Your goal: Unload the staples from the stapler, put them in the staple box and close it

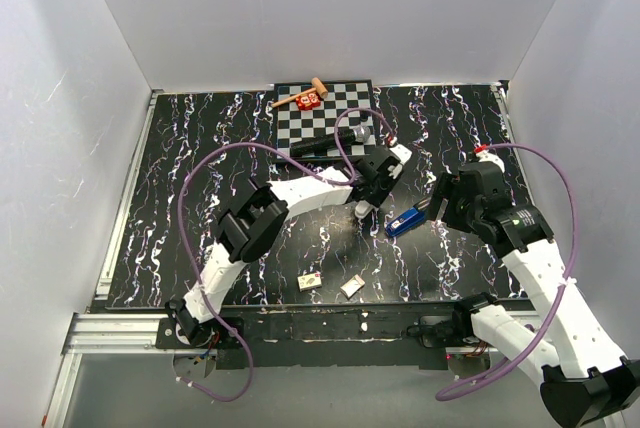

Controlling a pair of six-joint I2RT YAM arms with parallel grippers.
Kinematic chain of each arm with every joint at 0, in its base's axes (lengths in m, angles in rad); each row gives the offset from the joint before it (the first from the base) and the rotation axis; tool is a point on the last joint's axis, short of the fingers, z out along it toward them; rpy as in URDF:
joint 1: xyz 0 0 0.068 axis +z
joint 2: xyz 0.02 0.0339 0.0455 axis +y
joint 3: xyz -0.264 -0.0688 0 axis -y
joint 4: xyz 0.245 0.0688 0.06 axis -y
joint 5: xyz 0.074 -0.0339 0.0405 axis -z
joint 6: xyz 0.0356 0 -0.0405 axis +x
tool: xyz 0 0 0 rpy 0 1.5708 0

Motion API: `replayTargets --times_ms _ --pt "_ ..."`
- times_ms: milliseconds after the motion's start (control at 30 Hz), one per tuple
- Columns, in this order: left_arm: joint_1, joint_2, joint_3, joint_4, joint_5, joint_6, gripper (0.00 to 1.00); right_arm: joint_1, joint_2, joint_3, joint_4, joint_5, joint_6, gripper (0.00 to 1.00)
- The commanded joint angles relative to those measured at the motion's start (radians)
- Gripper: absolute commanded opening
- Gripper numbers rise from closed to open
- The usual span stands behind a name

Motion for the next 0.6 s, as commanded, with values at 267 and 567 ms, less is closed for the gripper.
replayTargets --times_ms 267,567 --pt "0.001 -0.373 -0.181 0.017 0.244 0.102 0.0 0.002 0.011 0.097 0.01 -0.113 -0.091 0.88" --pt "0.001 -0.611 -0.312 -0.019 0.464 0.154 0.0 0.009 0.025 0.185 0.005 -0.375 -0.2 0.79"
